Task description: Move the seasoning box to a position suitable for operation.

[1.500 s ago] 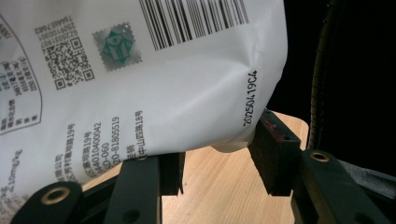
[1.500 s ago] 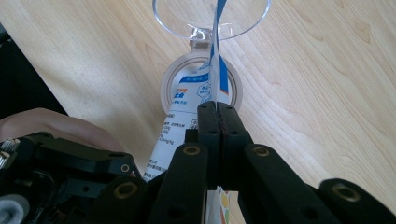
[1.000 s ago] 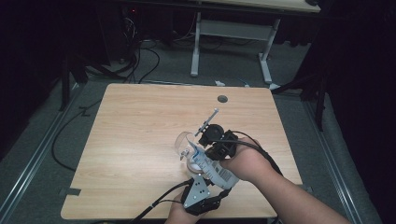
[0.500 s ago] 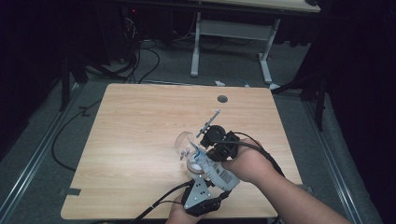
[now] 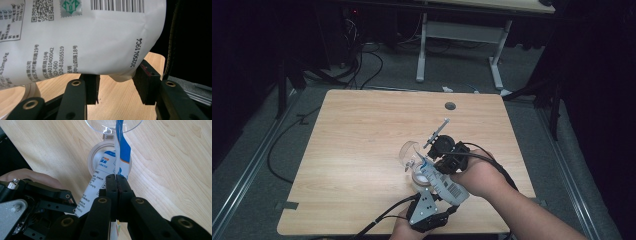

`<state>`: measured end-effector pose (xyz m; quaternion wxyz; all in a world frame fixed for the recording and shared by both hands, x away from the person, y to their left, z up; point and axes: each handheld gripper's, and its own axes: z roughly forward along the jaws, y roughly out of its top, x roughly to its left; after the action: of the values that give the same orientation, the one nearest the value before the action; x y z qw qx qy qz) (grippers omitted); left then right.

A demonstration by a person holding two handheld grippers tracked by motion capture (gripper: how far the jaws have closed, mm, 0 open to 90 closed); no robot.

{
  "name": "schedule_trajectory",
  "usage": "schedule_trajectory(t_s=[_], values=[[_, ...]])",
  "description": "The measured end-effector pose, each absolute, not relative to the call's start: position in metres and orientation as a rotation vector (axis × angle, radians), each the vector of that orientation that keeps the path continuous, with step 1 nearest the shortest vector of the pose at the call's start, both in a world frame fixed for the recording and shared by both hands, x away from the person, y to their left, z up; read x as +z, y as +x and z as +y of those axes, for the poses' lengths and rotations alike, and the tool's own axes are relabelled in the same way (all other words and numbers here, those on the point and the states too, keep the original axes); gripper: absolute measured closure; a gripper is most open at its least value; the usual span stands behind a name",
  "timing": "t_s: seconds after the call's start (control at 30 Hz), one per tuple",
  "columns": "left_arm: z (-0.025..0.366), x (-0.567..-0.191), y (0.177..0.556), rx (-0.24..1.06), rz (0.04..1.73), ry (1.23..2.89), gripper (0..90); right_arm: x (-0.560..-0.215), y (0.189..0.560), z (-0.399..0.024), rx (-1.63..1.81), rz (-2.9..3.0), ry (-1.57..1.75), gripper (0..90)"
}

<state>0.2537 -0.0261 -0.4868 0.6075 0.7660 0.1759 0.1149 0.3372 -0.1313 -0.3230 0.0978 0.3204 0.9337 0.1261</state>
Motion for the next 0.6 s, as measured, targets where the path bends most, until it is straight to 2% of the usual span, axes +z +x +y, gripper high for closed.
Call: schedule_trajectory(t_s=[0.6], values=[[-0.0240,-0.4940,0.2544,0.261,0.409,1.798,58.3,-0.3250,0.3345,-0.1349,0.364,2.766,0.964,89.6]])
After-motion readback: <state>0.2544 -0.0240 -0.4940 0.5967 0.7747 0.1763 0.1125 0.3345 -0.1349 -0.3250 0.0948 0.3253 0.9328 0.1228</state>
